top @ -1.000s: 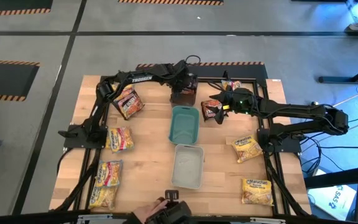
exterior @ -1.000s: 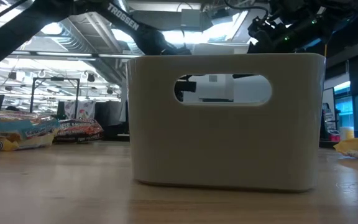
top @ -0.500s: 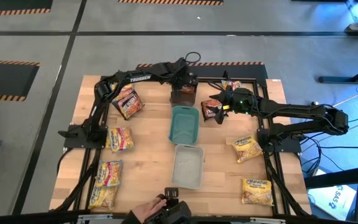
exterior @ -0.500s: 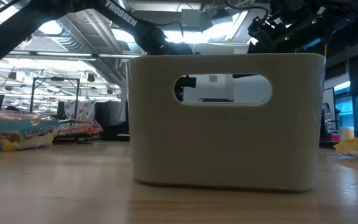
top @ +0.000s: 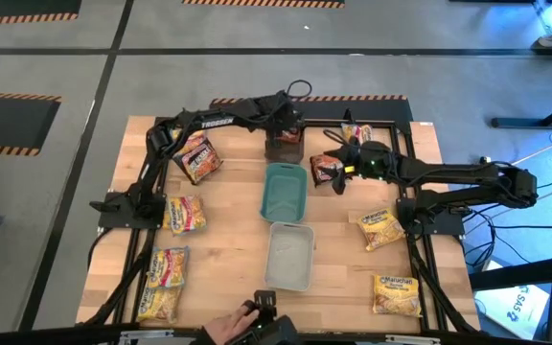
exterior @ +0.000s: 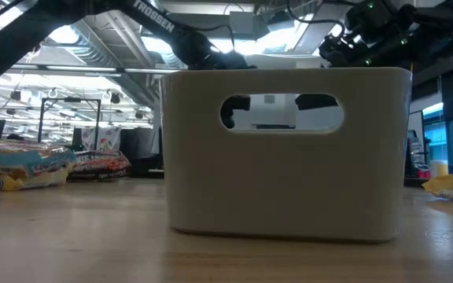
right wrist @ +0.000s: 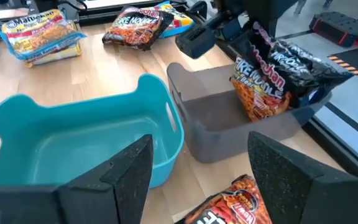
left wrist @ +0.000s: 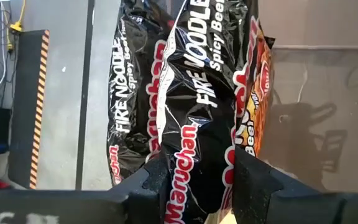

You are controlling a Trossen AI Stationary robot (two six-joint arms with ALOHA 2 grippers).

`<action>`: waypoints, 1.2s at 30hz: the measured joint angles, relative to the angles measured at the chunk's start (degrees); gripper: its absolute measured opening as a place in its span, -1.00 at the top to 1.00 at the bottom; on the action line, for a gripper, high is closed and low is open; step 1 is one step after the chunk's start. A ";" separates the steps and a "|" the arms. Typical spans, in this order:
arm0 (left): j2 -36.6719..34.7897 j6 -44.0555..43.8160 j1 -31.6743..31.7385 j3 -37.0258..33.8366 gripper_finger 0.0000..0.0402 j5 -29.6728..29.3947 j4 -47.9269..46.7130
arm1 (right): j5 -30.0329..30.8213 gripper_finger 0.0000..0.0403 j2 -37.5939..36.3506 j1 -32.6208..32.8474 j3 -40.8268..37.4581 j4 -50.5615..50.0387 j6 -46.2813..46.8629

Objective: Sort Maruchan noodles
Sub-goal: Put the black noodle pack into the black bin

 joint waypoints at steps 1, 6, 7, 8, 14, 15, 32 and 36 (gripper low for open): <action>-0.01 0.04 -0.17 0.00 0.43 -0.10 0.03 | 0.00 -0.21 -0.01 0.02 -0.19 0.01 0.00; -0.02 1.08 -0.43 0.00 0.43 -2.12 0.87 | 0.00 -0.21 -0.01 0.02 -0.27 0.11 0.00; -0.02 1.08 -0.35 0.00 0.43 -2.28 1.15 | 0.00 -0.21 0.01 0.00 -0.28 0.15 0.00; -0.02 1.06 -0.32 0.00 0.43 -2.22 1.27 | 0.00 -0.21 -0.02 0.00 -0.27 0.17 0.00; -0.02 1.36 -0.29 0.00 0.43 -4.04 1.37 | 0.00 -0.21 0.01 0.00 -0.27 0.17 0.00; -0.02 1.96 -0.29 0.00 0.43 -4.55 1.55 | 0.00 -0.21 0.01 0.02 -0.27 0.17 0.00; -0.03 -1.49 -0.36 0.00 0.09 -1.79 3.42 | 0.00 -0.21 -0.02 0.00 -0.27 0.17 0.42; -1.62 0.26 -0.80 0.00 0.03 -2.54 2.71 | 0.01 -0.21 -0.02 -0.01 -0.27 0.17 0.42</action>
